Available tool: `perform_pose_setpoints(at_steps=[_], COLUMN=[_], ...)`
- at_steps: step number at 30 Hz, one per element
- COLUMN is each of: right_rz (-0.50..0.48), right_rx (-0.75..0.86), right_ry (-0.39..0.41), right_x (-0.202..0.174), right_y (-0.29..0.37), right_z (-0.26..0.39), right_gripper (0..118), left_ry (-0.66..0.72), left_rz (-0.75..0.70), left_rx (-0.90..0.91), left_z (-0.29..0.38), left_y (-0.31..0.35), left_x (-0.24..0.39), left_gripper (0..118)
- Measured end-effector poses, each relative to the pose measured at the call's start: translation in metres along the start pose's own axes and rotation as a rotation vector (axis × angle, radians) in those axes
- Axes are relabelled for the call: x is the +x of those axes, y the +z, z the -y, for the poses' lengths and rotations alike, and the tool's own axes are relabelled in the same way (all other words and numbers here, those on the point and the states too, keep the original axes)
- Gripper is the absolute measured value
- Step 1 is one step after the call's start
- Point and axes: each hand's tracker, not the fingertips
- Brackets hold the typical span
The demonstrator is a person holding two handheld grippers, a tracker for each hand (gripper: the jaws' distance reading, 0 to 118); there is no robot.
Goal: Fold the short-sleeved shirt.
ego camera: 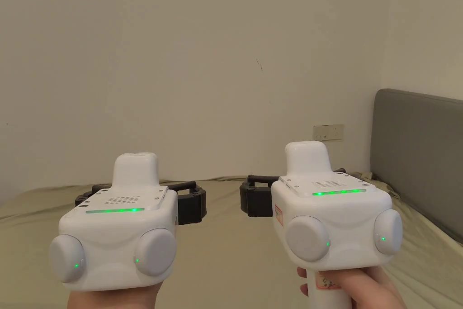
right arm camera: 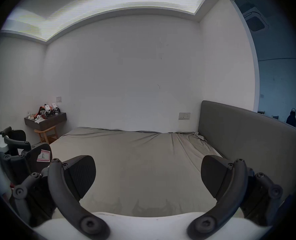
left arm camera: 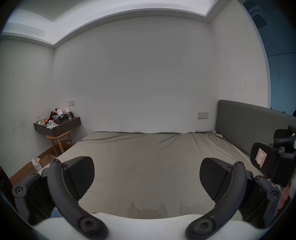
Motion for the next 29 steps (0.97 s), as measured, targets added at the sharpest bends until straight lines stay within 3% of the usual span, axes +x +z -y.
perform_pose_setpoints(at_steps=[10,20,29], right_rz=[-0.045,-0.014,-0.005], right_rx=[-0.009,-0.044,-0.032], right_ry=[-0.024,0.000,-0.029], right_x=[0.0033,0.0009,0.0026], right_y=[0.0031,-0.0009,-0.0004], right_z=[-0.0005,0.0009,-0.0002], right_gripper=[118,118,118], left_ry=[0.012,0.000,-0.006], left_rz=[0.005,0.004,-0.007], left_rx=[-0.011,-0.012,0.002], left_z=[-0.0010,-0.0003,-0.0021], left_y=[-0.0004,0.0001,0.0029], left_x=[-0.0015,-0.0011,-0.0027], left_gripper=[118,118,118])
